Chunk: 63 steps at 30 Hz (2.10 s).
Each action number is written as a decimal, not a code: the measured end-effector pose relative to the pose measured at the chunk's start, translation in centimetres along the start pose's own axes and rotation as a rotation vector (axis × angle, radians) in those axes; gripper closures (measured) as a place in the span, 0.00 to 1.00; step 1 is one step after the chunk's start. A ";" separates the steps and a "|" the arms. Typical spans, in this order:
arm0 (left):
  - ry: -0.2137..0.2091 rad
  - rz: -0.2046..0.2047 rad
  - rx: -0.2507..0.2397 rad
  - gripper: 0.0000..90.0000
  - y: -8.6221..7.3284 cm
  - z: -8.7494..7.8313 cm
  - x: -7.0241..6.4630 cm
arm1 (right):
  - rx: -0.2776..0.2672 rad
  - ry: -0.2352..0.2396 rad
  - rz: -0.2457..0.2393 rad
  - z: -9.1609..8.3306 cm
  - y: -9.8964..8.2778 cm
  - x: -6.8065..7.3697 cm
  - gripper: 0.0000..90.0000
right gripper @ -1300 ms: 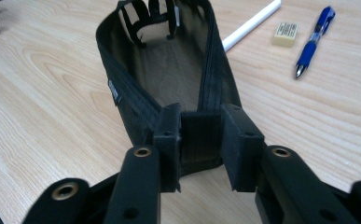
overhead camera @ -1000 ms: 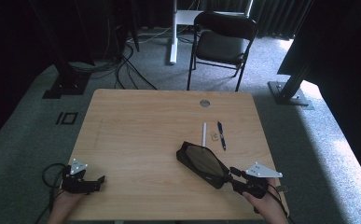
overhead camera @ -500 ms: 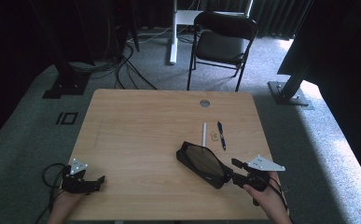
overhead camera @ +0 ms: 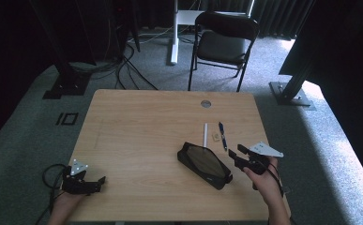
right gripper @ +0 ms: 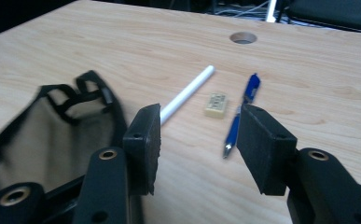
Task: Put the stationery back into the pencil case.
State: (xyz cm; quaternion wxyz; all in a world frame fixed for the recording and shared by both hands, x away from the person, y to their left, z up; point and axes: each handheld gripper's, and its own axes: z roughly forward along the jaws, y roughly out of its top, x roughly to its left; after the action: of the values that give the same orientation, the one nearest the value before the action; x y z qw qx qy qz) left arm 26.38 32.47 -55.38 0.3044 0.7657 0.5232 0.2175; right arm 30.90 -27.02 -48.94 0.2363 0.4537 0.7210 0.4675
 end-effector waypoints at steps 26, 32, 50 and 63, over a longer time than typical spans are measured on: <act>0.000 0.000 0.000 0.00 0.0 0.0 0.0 | 0.087 -0.109 0.089 6.9 0.0 -3.5 0.62; 0.000 0.000 0.000 0.00 0.0 0.0 0.0 | 0.108 -0.111 0.099 8.3 0.5 -3.7 0.63; 0.000 0.000 0.001 0.00 0.0 0.0 0.0 | 0.169 -0.145 0.124 12.1 0.3 -3.9 0.68; 0.000 0.000 0.000 0.00 0.0 0.0 0.0 | 0.221 -0.205 0.101 13.3 0.5 -3.8 0.72</act>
State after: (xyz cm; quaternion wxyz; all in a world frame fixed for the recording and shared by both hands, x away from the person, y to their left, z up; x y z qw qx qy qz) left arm 26.38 32.47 -55.38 0.3042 0.7658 0.5232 0.2174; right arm 43.09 -24.13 -54.84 0.2335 0.5579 0.7163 0.3480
